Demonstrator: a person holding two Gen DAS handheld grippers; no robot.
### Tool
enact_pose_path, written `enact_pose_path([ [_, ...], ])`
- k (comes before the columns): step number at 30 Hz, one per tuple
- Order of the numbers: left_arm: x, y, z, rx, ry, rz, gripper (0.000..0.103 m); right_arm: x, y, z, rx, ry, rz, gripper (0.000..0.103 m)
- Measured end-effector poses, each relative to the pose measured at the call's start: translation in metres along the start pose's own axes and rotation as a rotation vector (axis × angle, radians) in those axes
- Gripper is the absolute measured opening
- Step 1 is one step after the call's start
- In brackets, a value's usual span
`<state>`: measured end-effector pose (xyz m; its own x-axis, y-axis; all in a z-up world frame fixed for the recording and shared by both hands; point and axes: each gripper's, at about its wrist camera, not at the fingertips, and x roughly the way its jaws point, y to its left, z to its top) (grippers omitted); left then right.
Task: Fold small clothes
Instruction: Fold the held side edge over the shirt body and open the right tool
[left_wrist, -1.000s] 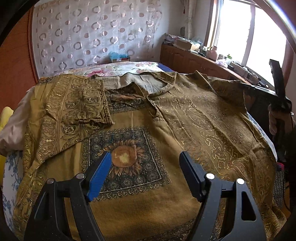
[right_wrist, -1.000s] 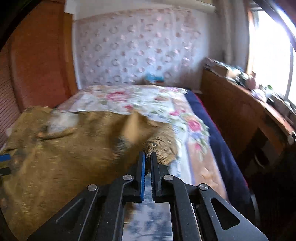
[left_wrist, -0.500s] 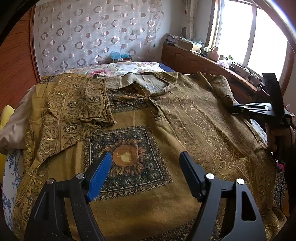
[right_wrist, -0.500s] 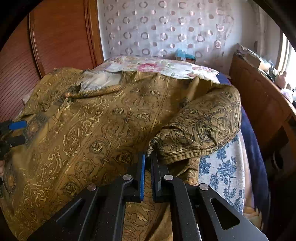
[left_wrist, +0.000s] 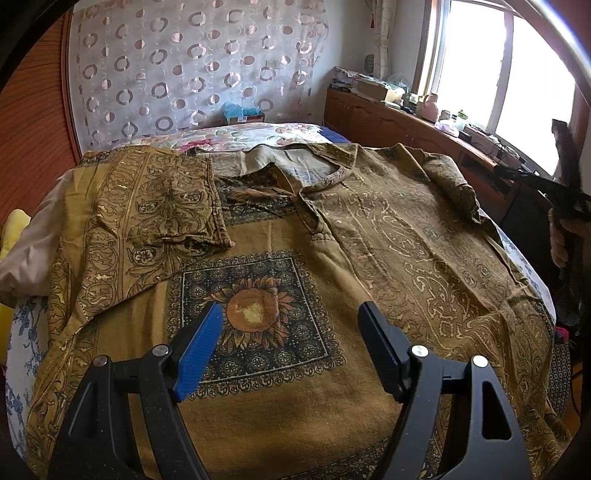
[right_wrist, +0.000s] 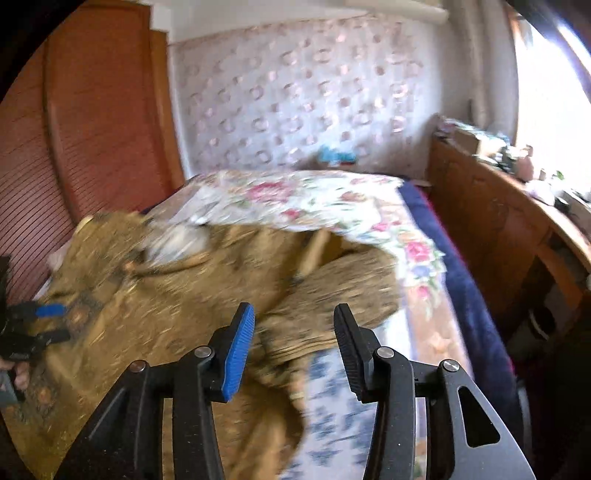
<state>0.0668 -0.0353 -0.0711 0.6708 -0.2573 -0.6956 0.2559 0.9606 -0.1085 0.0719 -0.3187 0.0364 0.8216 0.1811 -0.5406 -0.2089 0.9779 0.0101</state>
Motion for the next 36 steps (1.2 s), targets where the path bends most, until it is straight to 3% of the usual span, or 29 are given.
enact_pose_path([
  [2, 0.000, 0.001, 0.000, 0.001, 0.000, 0.001, 0.076, 0.015, -0.014, -0.004, 0.030, 0.039, -0.042, 0.047],
  [7, 0.000, 0.000, 0.000, 0.000, 0.002, 0.001, 0.076, 0.055, -0.029, -0.016, 0.104, 0.124, -0.034, 0.047],
  [12, -0.001, 0.001, -0.001, 0.000, 0.003, 0.002, 0.076, 0.078, -0.037, -0.014, 0.210, 0.189, 0.073, 0.047],
  [15, -0.001, 0.002, -0.001, 0.001, 0.002, 0.002, 0.076, 0.092, -0.033, -0.010, 0.197, 0.243, 0.061, 0.050],
  [17, -0.001, 0.002, -0.001, -0.002, 0.001, 0.000, 0.076, 0.100, -0.030, -0.005, 0.170, 0.234, 0.039, 0.056],
  [21, -0.001, 0.001, -0.001, 0.000, 0.002, 0.002, 0.076, 0.102, -0.012, -0.007, 0.046, 0.236, -0.054, 0.055],
  [25, -0.001, 0.001, -0.001, -0.001, 0.002, 0.001, 0.076, 0.094, -0.003, 0.001, 0.016, 0.230, -0.004, 0.030],
  [27, -0.001, 0.001, -0.001, 0.000, 0.001, 0.002, 0.076, 0.093, -0.001, 0.002, 0.001, 0.235, 0.018, 0.005],
  [32, -0.002, 0.002, -0.001, 0.001, -0.003, 0.004, 0.076, 0.080, -0.001, 0.013, -0.011, 0.153, -0.008, 0.005],
  [36, -0.005, 0.002, 0.000, -0.004, -0.022, 0.004, 0.076, 0.061, 0.017, 0.034, -0.051, 0.066, 0.027, 0.005],
])
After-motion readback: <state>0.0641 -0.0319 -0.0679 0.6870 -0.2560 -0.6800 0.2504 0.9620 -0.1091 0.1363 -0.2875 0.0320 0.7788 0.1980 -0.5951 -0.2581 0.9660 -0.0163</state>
